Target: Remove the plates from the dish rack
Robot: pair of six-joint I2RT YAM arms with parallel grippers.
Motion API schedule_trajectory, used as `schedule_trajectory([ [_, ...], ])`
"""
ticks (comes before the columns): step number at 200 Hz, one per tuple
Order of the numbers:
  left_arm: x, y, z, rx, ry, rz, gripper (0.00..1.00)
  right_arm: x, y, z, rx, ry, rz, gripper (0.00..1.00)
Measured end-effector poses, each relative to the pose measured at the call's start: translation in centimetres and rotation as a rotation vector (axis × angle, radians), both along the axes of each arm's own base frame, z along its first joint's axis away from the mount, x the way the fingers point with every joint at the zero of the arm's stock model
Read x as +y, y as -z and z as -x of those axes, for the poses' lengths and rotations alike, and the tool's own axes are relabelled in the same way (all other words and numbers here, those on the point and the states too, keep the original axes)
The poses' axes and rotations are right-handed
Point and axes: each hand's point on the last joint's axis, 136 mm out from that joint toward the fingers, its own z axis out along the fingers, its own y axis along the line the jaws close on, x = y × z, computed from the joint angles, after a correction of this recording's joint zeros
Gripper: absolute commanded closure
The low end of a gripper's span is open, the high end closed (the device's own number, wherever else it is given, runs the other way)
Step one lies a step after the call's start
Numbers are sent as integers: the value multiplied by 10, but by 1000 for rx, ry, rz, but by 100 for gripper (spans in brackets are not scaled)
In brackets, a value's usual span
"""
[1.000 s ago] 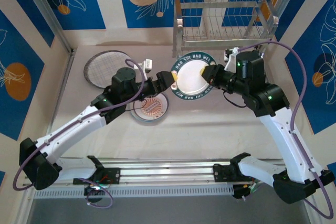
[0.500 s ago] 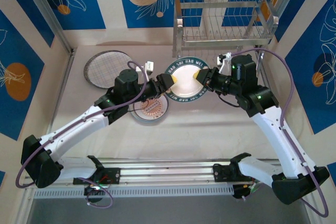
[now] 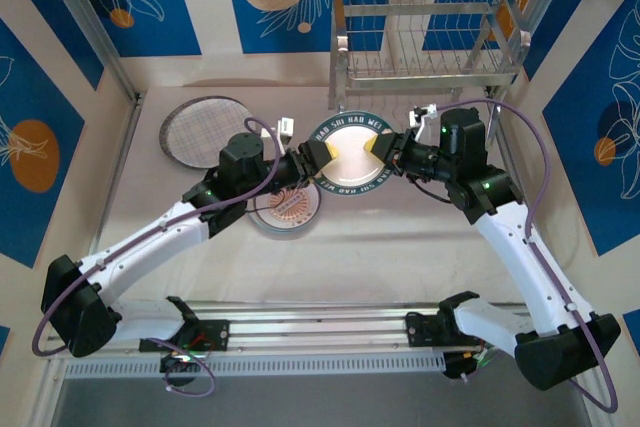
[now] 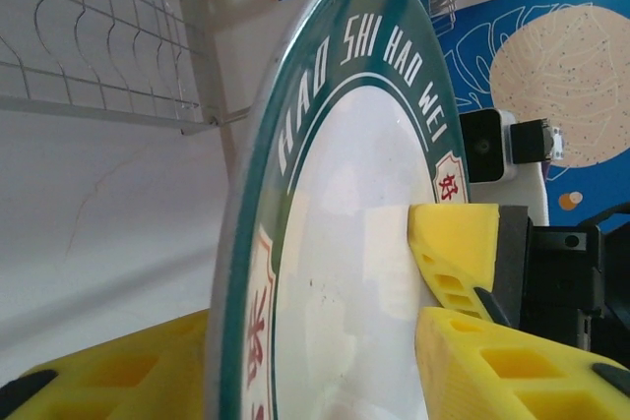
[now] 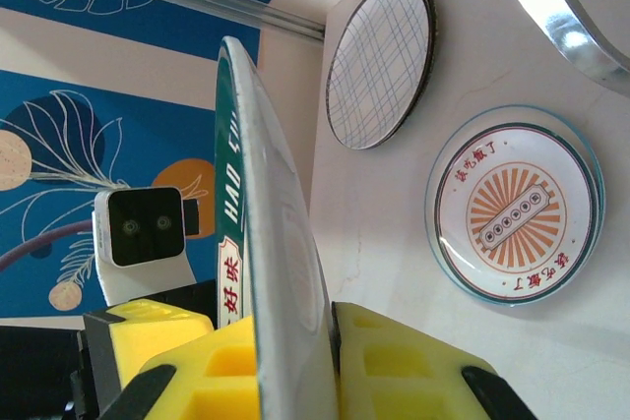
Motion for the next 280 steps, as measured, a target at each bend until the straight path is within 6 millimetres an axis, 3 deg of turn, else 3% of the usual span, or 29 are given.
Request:
schedule_trajectory([
  [96,-4,-5,3,6,29,33,69,2,-1,-3,-7,-27,-32,100],
  [143,-4,4,4,26,28,32,78,2,2,-2,4,-30,-26,98],
  [212,1,9,9,90,14,116,88,4,6,3,-3,-61,-2,81],
  [258,10,13,8,87,-24,106,88,3,12,7,15,-61,30,56],
  [280,14,18,6,91,-45,94,88,2,9,7,4,-59,46,48],
])
